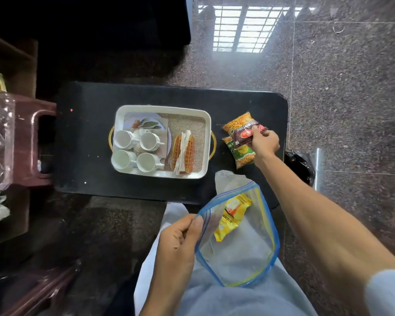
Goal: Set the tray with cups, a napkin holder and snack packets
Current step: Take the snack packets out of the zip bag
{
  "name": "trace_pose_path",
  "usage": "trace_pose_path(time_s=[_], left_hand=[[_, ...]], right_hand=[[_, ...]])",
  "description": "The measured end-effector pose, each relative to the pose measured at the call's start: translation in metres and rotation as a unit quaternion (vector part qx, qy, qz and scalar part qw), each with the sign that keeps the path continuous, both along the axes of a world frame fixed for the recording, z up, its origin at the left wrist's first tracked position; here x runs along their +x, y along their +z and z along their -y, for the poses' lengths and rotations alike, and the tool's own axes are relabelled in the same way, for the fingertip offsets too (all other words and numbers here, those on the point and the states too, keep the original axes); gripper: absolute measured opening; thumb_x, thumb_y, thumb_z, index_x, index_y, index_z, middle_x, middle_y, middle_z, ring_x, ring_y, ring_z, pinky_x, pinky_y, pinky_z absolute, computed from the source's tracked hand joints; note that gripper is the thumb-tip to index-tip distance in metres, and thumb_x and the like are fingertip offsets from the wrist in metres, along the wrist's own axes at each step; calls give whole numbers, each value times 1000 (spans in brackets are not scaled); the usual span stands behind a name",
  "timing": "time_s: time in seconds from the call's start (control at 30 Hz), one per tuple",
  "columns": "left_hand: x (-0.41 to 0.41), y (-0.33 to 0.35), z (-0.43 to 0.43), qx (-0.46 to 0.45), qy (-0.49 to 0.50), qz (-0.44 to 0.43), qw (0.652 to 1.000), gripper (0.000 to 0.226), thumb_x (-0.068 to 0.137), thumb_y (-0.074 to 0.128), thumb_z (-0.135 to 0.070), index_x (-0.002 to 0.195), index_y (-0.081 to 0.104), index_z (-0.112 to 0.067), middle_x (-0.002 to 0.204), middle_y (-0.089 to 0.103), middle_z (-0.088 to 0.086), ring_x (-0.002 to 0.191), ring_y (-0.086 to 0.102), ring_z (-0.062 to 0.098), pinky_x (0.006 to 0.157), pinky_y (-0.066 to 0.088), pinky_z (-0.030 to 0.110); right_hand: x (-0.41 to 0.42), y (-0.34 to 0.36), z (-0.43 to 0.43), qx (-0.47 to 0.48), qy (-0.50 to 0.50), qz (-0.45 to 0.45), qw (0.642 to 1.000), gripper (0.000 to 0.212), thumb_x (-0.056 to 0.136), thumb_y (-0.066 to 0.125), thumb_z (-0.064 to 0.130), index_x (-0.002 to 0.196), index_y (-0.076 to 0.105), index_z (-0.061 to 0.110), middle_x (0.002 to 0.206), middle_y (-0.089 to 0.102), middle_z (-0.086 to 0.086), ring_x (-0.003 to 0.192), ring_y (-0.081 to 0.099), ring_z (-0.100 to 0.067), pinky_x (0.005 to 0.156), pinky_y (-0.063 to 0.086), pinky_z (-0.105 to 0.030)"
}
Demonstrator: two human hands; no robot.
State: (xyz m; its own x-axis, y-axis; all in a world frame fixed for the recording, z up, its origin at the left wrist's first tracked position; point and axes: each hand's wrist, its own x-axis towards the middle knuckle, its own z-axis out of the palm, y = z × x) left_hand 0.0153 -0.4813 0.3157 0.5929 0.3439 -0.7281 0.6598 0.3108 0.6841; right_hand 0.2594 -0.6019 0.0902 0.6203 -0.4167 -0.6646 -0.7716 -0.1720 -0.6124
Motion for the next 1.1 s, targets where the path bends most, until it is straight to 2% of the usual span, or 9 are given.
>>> trace_pose_path(time_s=[0.13, 0.23, 0.4, 0.57, 0.73, 0.87, 0.93, 1.0, 1.1], left_hand=[[1, -6, 3, 4, 3, 6, 1000, 29, 98, 62, -40, 94, 81, -19, 94, 80, 14, 93, 74, 15, 87, 60, 46], [3, -8, 3, 15, 6, 5, 1000, 29, 91, 56, -39, 96, 82, -29, 95, 83, 1, 94, 76, 10, 84, 60, 32], [6, -12, 3, 38, 46, 8, 998, 31, 92, 55, -40, 98, 82, -27, 95, 82, 2, 97, 76, 21, 88, 59, 45], [10, -19, 0, 53, 78, -1, 996, 29, 104, 53, -22, 97, 82, -22, 98, 81, 7, 101, 75, 26, 93, 56, 50], [16, -20, 1, 50, 92, 12, 994, 35, 106, 52, -22, 91, 82, -31, 100, 82, 8, 109, 73, 35, 100, 55, 57], [18, -21, 8, 39, 103, 23, 994, 36, 107, 51, -24, 89, 82, -29, 101, 81, 13, 110, 70, 42, 98, 55, 59], [17, -21, 13, 28, 99, 31, 994, 33, 107, 52, -27, 93, 82, -26, 102, 81, 11, 109, 72, 40, 97, 57, 53], [15, -19, 17, 23, 89, 35, 995, 31, 106, 52, -28, 95, 81, -25, 102, 81, 9, 107, 75, 35, 99, 58, 51], [13, -15, 20, 26, 76, 39, 996, 31, 106, 53, -26, 93, 81, -27, 101, 82, 9, 105, 76, 33, 99, 58, 53]], right_hand=[[6, -31, -11, 27, 6, -58, 998, 21, 86, 75, 25, 84, 63, 7, 121, 61, -15, 88, 70, -23, 68, 63, -34], [10, -40, -14, 29, 22, -95, 995, 32, 88, 75, 24, 109, 67, 0, 123, 62, -14, 87, 70, -21, 66, 62, -29], [7, -31, -6, 49, 43, -111, 992, 32, 89, 73, 24, 107, 67, -2, 117, 67, -15, 83, 72, -20, 61, 60, -26], [-9, 33, 19, 27, 207, -84, 974, 28, 92, 69, 30, 105, 65, 6, 110, 71, -17, 83, 73, -19, 79, 61, -32], [-54, 162, 38, 150, 250, 106, 951, 12, 91, 69, 31, 87, 71, 19, 77, 76, -4, 74, 72, -15, 65, 56, -22], [-95, 237, 45, 273, 458, 16, 846, 14, 91, 69, 27, 87, 75, 15, 80, 77, -6, 71, 70, -11, 69, 55, -21], [-113, 234, 40, 177, 607, -11, 774, 12, 94, 64, 17, 96, 76, 18, 89, 78, 0, 82, 72, -10, 77, 55, -22], [-130, 214, 25, 11, 745, 44, 666, 29, 92, 56, 7, 114, 72, 17, 109, 74, 0, 102, 67, -15, 87, 49, -24], [-149, 171, 7, -113, 833, 106, 531, 50, 90, 51, 2, 140, 51, 11, 147, 48, -10, 134, 42, -26, 106, 36, -31]])
